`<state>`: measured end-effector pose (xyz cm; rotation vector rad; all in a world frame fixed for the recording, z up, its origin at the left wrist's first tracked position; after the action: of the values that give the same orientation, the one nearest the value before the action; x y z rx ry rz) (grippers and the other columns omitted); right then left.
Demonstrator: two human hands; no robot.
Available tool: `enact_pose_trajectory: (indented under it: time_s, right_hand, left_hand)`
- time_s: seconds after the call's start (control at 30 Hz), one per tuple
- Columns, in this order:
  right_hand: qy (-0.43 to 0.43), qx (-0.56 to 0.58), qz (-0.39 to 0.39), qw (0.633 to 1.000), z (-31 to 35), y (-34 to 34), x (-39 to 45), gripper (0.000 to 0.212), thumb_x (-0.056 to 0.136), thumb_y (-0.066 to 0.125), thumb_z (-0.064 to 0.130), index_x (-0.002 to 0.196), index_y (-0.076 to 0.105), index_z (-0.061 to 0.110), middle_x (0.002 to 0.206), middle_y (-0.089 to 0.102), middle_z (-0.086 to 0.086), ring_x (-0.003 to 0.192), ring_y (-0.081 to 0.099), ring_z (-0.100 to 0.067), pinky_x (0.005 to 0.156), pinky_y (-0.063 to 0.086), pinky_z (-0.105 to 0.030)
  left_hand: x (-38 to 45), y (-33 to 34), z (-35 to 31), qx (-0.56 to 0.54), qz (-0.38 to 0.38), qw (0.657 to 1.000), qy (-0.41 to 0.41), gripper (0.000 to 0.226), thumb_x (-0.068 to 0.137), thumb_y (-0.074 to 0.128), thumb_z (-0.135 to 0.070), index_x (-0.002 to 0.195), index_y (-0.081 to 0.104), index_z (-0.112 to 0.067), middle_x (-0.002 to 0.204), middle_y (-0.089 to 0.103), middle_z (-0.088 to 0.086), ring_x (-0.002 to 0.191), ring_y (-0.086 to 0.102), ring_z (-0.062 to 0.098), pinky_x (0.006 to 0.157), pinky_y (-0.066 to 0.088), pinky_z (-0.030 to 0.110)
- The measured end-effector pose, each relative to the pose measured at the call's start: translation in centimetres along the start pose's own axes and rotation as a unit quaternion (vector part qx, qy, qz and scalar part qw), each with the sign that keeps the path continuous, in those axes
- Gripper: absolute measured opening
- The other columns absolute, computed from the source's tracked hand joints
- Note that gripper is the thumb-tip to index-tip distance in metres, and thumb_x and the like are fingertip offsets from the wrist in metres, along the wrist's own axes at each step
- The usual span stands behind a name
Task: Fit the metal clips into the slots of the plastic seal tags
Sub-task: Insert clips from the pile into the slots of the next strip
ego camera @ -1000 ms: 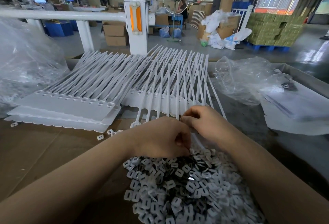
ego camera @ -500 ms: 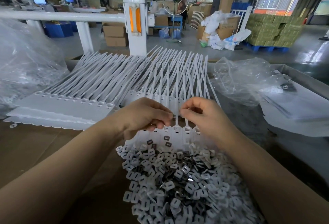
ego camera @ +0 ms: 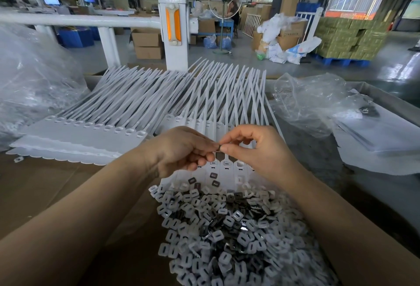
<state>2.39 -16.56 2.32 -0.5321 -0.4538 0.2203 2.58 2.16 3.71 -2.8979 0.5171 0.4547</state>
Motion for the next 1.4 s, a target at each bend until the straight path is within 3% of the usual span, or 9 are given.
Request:
enact_pose_trajectory:
  time_s: [0.13, 0.23, 0.33, 0.43, 0.57, 0.67, 0.77, 1.1, 1.4]
  right_hand:
    - [-0.006, -0.008, 0.0, 1.0, 0.1, 0.0, 0.0, 0.01, 0.086, 0.073, 0.022, 0.083, 0.073, 0.031, 0.079, 0.07, 0.019, 0.079, 0.063, 0.001, 0.073, 0.047, -0.013]
    - [0.029, -0.005, 0.016, 0.999, 0.0, 0.0, 0.0, 0.011, 0.089, 0.07, 0.02, 0.082, 0.071, 0.028, 0.077, 0.069, 0.017, 0.072, 0.062, 0.002, 0.066, 0.045, -0.009]
    - [0.087, -0.006, 0.026, 0.996, -0.2, 0.0, 0.0, 0.01, 0.09, 0.069, 0.021, 0.081, 0.071, 0.027, 0.072, 0.069, 0.017, 0.064, 0.06, 0.006, 0.058, 0.044, -0.007]
    - [0.133, -0.019, 0.03, 0.99, -0.4, -0.1, 0.1, 0.013, 0.089, 0.069, 0.02, 0.078, 0.071, 0.026, 0.068, 0.069, 0.018, 0.062, 0.061, 0.005, 0.058, 0.047, -0.012]
    - [0.195, -0.061, 0.02, 0.979, -0.7, -0.3, 0.1, 0.012, 0.087, 0.069, 0.024, 0.075, 0.072, 0.026, 0.07, 0.071, 0.016, 0.075, 0.068, -0.012, 0.084, 0.056, -0.042]
    - [0.216, -0.086, 0.021, 0.972, -0.8, -0.4, 0.0, 0.013, 0.085, 0.07, 0.021, 0.072, 0.073, 0.023, 0.061, 0.066, 0.021, 0.068, 0.064, -0.011, 0.091, 0.052, -0.049]
    - [0.227, -0.1, 0.024, 0.969, -0.7, -0.4, -0.1, 0.012, 0.084, 0.07, 0.025, 0.073, 0.073, 0.026, 0.065, 0.069, 0.017, 0.076, 0.065, -0.009, 0.103, 0.042, -0.054]
    - [0.23, -0.13, 0.035, 0.964, -0.4, 0.5, 0.0, 0.015, 0.085, 0.072, 0.035, 0.072, 0.072, 0.028, 0.081, 0.075, 0.006, 0.081, 0.067, -0.011, 0.101, 0.043, -0.051]
    - [0.219, -0.18, 0.046, 0.958, 0.1, 0.7, -0.1, 0.016, 0.083, 0.072, 0.039, 0.069, 0.069, 0.033, 0.071, 0.072, 0.015, 0.074, 0.066, -0.004, 0.099, 0.046, -0.048]
  left_hand:
    - [0.2, -0.1, 0.1, 0.013, 0.004, 1.0, 0.025, 0.014, 0.091, 0.064, -0.015, 0.086, 0.073, -0.006, 0.064, 0.062, 0.001, 0.052, 0.05, 0.008, 0.051, 0.037, 0.018]
    - [0.5, -0.1, 0.3, 0.156, -0.063, 0.982, 0.092, 0.014, 0.094, 0.063, -0.022, 0.088, 0.074, -0.015, 0.07, 0.069, -0.005, 0.059, 0.056, 0.003, 0.054, 0.04, 0.016]
    - [0.9, -0.2, 0.9, 0.39, -0.111, 0.899, 0.164, 0.009, 0.089, 0.063, -0.039, 0.095, 0.068, -0.035, 0.089, 0.066, -0.015, 0.088, 0.06, 0.002, 0.078, 0.048, 0.022]
    - [1.0, -0.4, 1.6, 0.522, -0.092, 0.835, 0.149, 0.027, 0.083, 0.059, -0.058, 0.108, 0.058, -0.049, 0.107, 0.049, -0.02, 0.103, 0.046, 0.01, 0.095, 0.036, 0.037]
    - [0.8, -0.8, 1.4, 0.549, -0.116, 0.812, 0.163, 0.023, 0.084, 0.06, -0.058, 0.105, 0.055, -0.051, 0.106, 0.048, -0.02, 0.103, 0.046, 0.009, 0.097, 0.033, 0.038]
    - [0.6, -1.2, 1.1, 0.564, -0.119, 0.802, 0.156, 0.024, 0.085, 0.061, -0.057, 0.107, 0.055, -0.049, 0.108, 0.049, -0.018, 0.105, 0.047, 0.01, 0.096, 0.031, 0.037]
    - [0.4, -1.3, 1.0, 0.569, -0.117, 0.801, 0.147, 0.026, 0.085, 0.061, -0.056, 0.109, 0.055, -0.048, 0.11, 0.05, -0.016, 0.107, 0.047, 0.012, 0.102, 0.033, 0.04]
    - [0.4, -1.1, 0.9, 0.571, -0.119, 0.8, 0.143, 0.025, 0.087, 0.061, -0.053, 0.11, 0.056, -0.046, 0.113, 0.049, -0.014, 0.107, 0.046, 0.012, 0.102, 0.029, 0.038]
    - [0.5, -1.0, 1.0, 0.572, -0.125, 0.789, 0.185, 0.026, 0.085, 0.066, -0.05, 0.109, 0.06, -0.042, 0.108, 0.052, -0.015, 0.108, 0.047, 0.01, 0.096, 0.033, 0.034]
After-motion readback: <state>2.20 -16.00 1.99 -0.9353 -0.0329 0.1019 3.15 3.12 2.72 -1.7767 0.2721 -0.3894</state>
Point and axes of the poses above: each hand's wrist, its own x-axis towards the middle knuckle, its own y-axis out of the palm, z = x × y, the point moved 1 cm from there along x, towards the middle knuckle
